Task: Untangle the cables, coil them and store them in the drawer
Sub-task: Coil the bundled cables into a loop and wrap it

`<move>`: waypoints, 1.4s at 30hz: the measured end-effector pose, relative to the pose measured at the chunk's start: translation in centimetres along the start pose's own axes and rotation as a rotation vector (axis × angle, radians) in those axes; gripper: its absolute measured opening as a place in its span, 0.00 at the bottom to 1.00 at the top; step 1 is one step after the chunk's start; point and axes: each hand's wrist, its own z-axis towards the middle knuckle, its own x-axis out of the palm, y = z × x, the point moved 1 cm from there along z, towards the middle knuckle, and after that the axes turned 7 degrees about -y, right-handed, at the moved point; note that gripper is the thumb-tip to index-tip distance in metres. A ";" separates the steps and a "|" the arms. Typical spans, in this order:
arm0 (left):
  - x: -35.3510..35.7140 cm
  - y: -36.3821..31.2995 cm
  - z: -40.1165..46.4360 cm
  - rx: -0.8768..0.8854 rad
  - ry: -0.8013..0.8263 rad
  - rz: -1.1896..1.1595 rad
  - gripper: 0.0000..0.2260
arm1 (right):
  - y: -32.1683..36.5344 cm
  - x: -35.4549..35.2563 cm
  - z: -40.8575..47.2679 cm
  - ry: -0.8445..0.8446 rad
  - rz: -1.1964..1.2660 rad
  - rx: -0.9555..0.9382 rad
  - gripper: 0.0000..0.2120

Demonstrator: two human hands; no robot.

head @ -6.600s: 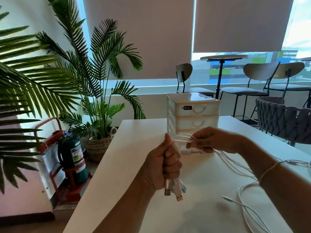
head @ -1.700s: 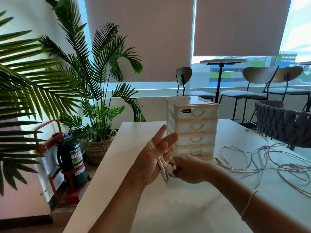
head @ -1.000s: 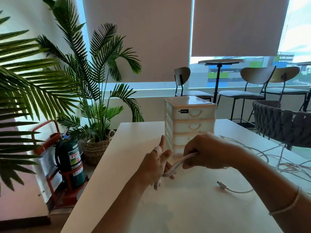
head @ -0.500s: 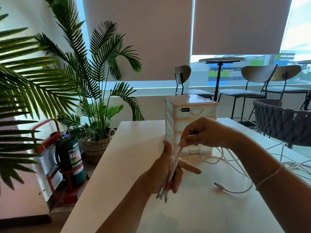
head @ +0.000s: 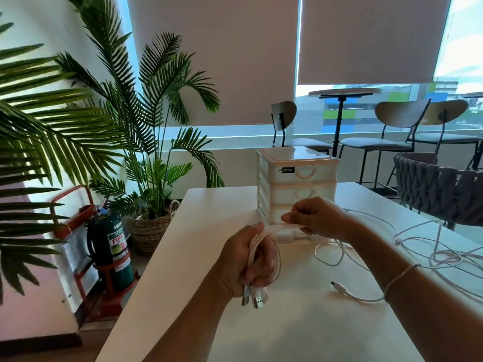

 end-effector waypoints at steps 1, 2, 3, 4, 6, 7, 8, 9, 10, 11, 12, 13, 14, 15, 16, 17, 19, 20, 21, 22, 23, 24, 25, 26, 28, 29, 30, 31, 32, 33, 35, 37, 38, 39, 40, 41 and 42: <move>0.0 -0.2 0.0 0.007 0.009 -0.017 0.23 | -0.5 -0.1 -0.1 -0.018 0.016 0.018 0.16; -0.2 -0.4 -0.1 0.011 0.021 -0.040 0.23 | -1.0 -0.3 -0.2 -0.033 0.009 0.042 0.16; -0.3 -0.8 -0.1 0.016 0.064 -0.084 0.23 | -1.5 -0.6 -0.5 -0.054 -0.021 0.073 0.17; -0.4 -1.2 -0.3 0.021 0.137 -0.148 0.23 | -2.3 -1.2 -0.8 -0.080 -0.077 0.113 0.18; -0.5 -2.0 -0.6 0.048 0.232 -0.255 0.21 | -4.5 -2.7 -1.8 -0.149 -0.278 0.204 0.28; -0.6 -2.1 -0.7 0.063 0.244 -0.277 0.19 | -5.8 -3.5 -2.3 -0.177 -0.403 0.228 0.36; -0.6 -2.1 -0.8 0.066 0.250 -0.279 0.19 | -7.1 -4.4 -2.8 -0.192 -0.521 0.244 0.43; -0.5 -1.9 -0.8 0.066 0.258 -0.262 0.19 | -8.5 -5.2 -3.1 -0.217 -0.616 0.271 0.46; -0.5 -1.7 -0.7 0.078 0.251 -0.232 0.18 | -9.7 -6.0 -3.2 -0.285 -0.675 0.301 0.46; -0.4 -1.5 -0.5 0.102 0.227 -0.203 0.18 | -10.5 -6.7 -3.3 -0.396 -0.711 0.330 0.46; -0.4 -1.3 -0.5 0.123 0.194 -0.182 0.18 | -10.8 -7.1 -3.2 -0.521 -0.734 0.355 0.44; -0.4 -1.3 -0.5 0.136 0.159 -0.168 0.18 | -10.7 -7.5 -3.1 -0.646 -0.762 0.377 0.42; -0.5 -1.3 -0.5 0.146 0.115 -0.154 0.18 | -10.6 -7.9 -2.7 -0.743 -0.790 0.389 0.39; -0.5 -1.4 -0.7 0.160 0.055 -0.133 0.18 | -10.3 -8.1 -2.3 -0.791 -0.797 0.393 0.36; -0.6 -1.6 -0.9 0.177 -0.008 -0.112 0.19 | -9.8 -8.2 -2.0 -0.791 -0.791 0.391 0.34; -0.8 -1.8 -1.1 0.192 -0.048 -0.108 0.20 | -9.4 -8.1 -1.7 -0.753 -0.779 0.382 0.35; -1.3 -2.3 -1.4 0.217 0.013 -0.189 0.19 | -9.2 -7.5 -1.4 -0.576 -0.702 0.371 0.36; -1.5 -2.5 -1.5 0.225 0.083 -0.242 0.19 | -9.2 -6.9 -1.4 -0.470 -0.677 0.370 0.34; -1.7 -2.6 -1.5 0.231 0.130 -0.274 0.19 | -9.1 -6.1 -1.4 -0.378 -0.690 0.365 0.32; -1.8 -2.6 -1.4 0.235 0.146 -0.284 0.20 | -8.8 -5.2 -1.5 -0.319 -0.708 0.338 0.29; -1.9 -2.4 -1.3 0.236 0.150 -0.280 0.20 | -8.1 -4.3 -1.5 -0.306 -0.692 0.275 0.26; -1.9 -2.2 -1.2 0.231 0.162 -0.271 0.20 | -7.1 -3.3 -1.3 -0.331 -0.632 0.175 0.22; -1.9 -2.0 -1.1 0.224 0.175 -0.258 0.20 | -5.8 -2.3 -1.2 -0.357 -0.512 0.064 0.19; -1.7 -1.9 -1.0 0.216 0.183 -0.251 0.20 | -4.1 -1.3 -1.1 -0.355 -0.357 -0.041 0.16; -1.5 -1.7 -0.9 0.191 0.190 -0.251 0.20 | -0.7 0.5 -0.8 -0.244 -0.144 -0.185 0.14; -1.4 -1.8 -1.0 0.180 0.196 -0.246 0.20 | 0.8 1.4 -0.7 -0.182 -0.109 -0.235 0.14; -1.3 -1.7 -1.0 0.174 0.200 -0.236 0.20 | 1.7 2.2 -0.6 -0.147 -0.097 -0.273 0.13; -1.2 -1.7 -1.0 0.169 0.200 -0.225 0.20 | 2.3 2.8 -0.4 -0.143 -0.100 -0.292 0.11; -1.1 -1.6 -1.0 0.164 0.195 -0.215 0.20 | 2.6 3.3 -0.3 -0.157 -0.124 -0.312 0.09; -1.0 -1.6 -1.0 0.157 0.187 -0.210 0.20 | 2.6 3.5 -0.1 -0.157 -0.163 -0.317 0.07; -1.1 -1.7 -1.0 0.140 0.175 -0.224 0.21 | 2.0 4.0 0.1 -0.078 -0.268 -0.249 0.07; -1.2 -2.2 -1.3 0.127 0.194 -0.274 0.23 | 0.1 4.1 0.0 0.035 -0.306 -0.061 0.12; -1.3 -2.4 -1.4 0.134 0.208 -0.292 0.24 | -1.4 3.9 -0.2 0.072 -0.271 0.054 0.13; -1.3 -2.7 -1.5 0.144 0.216 -0.297 0.23 | -3.0 3.5 -0.5 0.102 -0.244 0.169 0.12; -1.2 -2.8 -1.7 0.151 0.222 -0.294 0.23 | -4.6 2.9 -1.0 0.125 -0.242 0.271 0.09; -1.2 -2.9 -1.7 0.153 0.227 -0.289 0.22 | -6.0 1.8 -1.5 0.139 -0.255 0.369 0.06; -1.1 -2.9 -1.7 0.149 0.229 -0.280 0.22 | -7.3 0.7 -2.1 0.153 -0.272 0.464 0.05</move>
